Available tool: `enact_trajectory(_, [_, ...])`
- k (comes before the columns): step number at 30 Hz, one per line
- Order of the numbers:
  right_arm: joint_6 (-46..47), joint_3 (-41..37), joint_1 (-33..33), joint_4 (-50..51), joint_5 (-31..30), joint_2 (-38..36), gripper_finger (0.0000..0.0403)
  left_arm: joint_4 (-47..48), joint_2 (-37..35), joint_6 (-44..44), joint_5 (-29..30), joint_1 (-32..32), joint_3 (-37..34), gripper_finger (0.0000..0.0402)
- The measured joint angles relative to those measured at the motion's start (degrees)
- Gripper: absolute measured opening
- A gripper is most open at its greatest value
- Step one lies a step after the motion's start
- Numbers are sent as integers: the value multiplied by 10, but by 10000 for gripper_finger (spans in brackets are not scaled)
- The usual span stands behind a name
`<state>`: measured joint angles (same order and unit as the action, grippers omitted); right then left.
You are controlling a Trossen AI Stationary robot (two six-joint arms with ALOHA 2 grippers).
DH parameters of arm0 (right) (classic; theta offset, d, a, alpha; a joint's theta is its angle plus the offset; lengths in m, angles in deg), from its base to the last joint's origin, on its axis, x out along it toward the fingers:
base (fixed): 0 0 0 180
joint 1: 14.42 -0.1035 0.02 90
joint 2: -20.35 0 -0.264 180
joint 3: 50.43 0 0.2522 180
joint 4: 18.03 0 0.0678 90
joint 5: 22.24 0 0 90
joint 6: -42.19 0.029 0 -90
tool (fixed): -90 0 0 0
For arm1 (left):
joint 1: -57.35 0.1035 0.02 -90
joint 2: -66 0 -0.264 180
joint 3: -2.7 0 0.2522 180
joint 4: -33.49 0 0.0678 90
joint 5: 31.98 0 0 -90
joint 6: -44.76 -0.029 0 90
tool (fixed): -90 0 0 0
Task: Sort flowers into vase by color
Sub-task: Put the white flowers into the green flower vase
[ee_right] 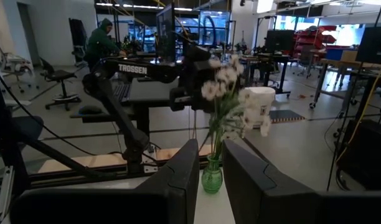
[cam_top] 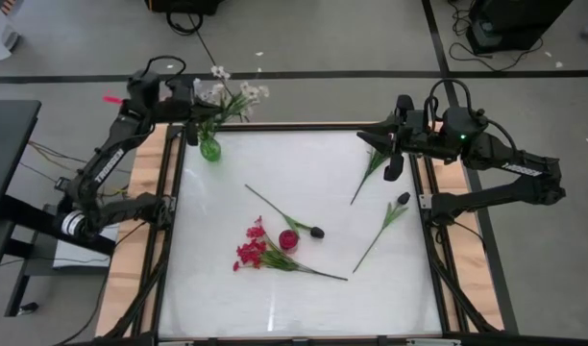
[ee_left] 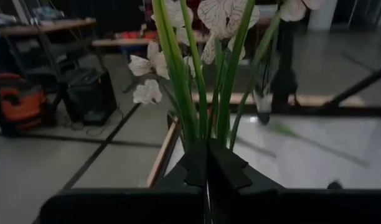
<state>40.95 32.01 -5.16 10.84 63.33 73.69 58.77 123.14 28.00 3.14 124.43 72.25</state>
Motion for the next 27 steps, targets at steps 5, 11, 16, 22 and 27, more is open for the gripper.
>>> enact_trajectory(5, [0, 0, 0, 0, 0, 0, 81, -88, -22, 108, 2, -22, 0, 13])
enact_trajectory(11, [0, 0, 0, 0, 0, 0, 81, -222, -34, 259, 2, -69, 0, 13])
enact_trajectory(16, [2, 0, 0, -7, -2, 0, 81, -301, -35, 348, 26, -115, 1, 13])
enact_trajectory(22, [104, 1, 0, -164, -25, 31, 81, -321, -35, 408, 104, -167, 1, 13])
enact_trajectory(27, [176, 0, 4, -224, -79, 103, 81, -327, -28, 417, 157, -227, 1, 13])
